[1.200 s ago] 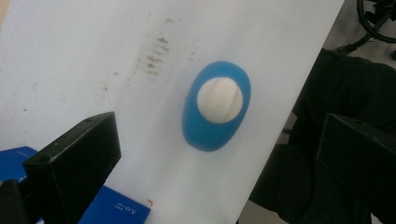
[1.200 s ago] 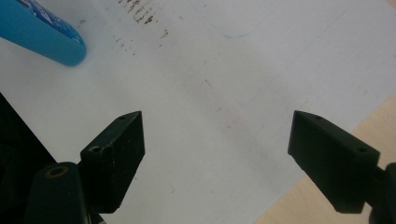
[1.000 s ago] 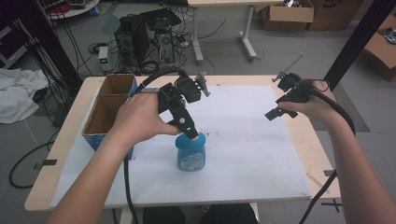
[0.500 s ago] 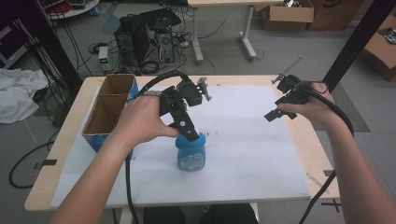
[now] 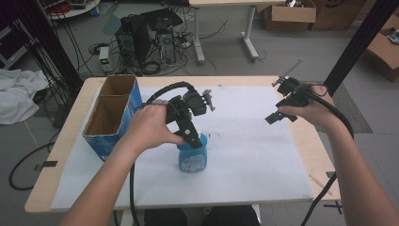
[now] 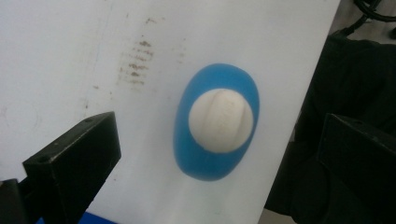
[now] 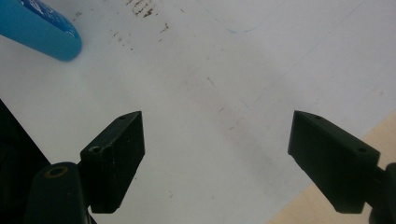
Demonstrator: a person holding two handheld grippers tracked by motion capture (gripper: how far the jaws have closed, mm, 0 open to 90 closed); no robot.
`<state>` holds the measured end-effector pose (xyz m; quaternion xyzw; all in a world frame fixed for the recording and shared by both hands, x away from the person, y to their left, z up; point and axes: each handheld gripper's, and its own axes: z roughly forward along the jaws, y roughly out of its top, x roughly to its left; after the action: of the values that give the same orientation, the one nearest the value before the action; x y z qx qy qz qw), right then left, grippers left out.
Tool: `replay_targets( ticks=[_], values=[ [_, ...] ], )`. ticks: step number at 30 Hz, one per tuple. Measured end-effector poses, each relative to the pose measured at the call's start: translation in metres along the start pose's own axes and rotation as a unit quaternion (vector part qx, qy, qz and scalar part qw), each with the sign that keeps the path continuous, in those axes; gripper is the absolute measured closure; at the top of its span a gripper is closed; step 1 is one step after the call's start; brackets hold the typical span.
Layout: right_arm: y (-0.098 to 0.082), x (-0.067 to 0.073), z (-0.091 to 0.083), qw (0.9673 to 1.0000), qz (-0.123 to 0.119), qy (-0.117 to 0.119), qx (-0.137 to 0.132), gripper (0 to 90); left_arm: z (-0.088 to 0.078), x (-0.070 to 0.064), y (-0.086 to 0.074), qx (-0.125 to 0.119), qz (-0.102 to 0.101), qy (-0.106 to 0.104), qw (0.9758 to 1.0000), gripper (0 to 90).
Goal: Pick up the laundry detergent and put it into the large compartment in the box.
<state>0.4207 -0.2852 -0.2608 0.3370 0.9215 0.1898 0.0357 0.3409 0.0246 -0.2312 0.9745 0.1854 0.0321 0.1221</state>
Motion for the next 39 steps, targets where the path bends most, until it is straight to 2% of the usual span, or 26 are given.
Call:
replay_targets(
  ticks=[7, 11, 13, 20, 21, 25, 33, 38, 39],
  values=[
    [-0.001, -0.002, 0.002, 1.0000, 0.000, 0.003, -0.001, 18.8, 0.019, -0.001, 0.004, 0.015, 0.004, -0.009, 0.9998, 0.1],
    [-0.001, -0.002, 0.003, 1.0000, 0.000, 0.003, -0.002, 18.8, 0.027, 0.000, 0.005, 0.025, 0.009, -0.003, 0.9996, 0.1],
    [-0.001, -0.002, 0.003, 1.0000, -0.002, 0.005, -0.002, 18.8, 0.031, 0.001, 0.005, 0.023, 0.007, -0.009, 0.9997, 0.1],
    [-0.003, -0.003, 0.005, 1.0000, 0.001, 0.005, -0.001, 18.8, 0.044, 0.002, 0.005, 0.036, 0.007, -0.008, 0.9993, 0.2],
    [-0.003, -0.004, 0.005, 1.0000, 0.001, 0.006, -0.002, 18.8, 0.047, 0.001, 0.006, 0.043, 0.013, -0.002, 0.9990, 0.2],
    [-0.004, -0.005, 0.006, 1.0000, 0.002, 0.006, -0.003, 18.8, 0.052, 0.000, 0.009, 0.054, 0.020, 0.000, 0.9983, 0.2],
    [-0.005, -0.006, 0.006, 1.0000, 0.003, 0.006, -0.005, 18.8, 0.061, -0.001, 0.007, 0.064, 0.020, 0.002, 0.9978, 2.0],
    [-0.006, -0.006, 0.006, 1.0000, 0.002, 0.006, -0.005, 19.2, 0.061, -0.001, 0.006, 0.064, 0.022, 0.007, 0.9977, 6.5],
    [-0.006, -0.006, 0.007, 1.0000, 0.003, 0.006, -0.004, 19.2, 0.061, -0.001, 0.006, 0.062, 0.022, 0.010, 0.9978, 9.8]
  ],
)
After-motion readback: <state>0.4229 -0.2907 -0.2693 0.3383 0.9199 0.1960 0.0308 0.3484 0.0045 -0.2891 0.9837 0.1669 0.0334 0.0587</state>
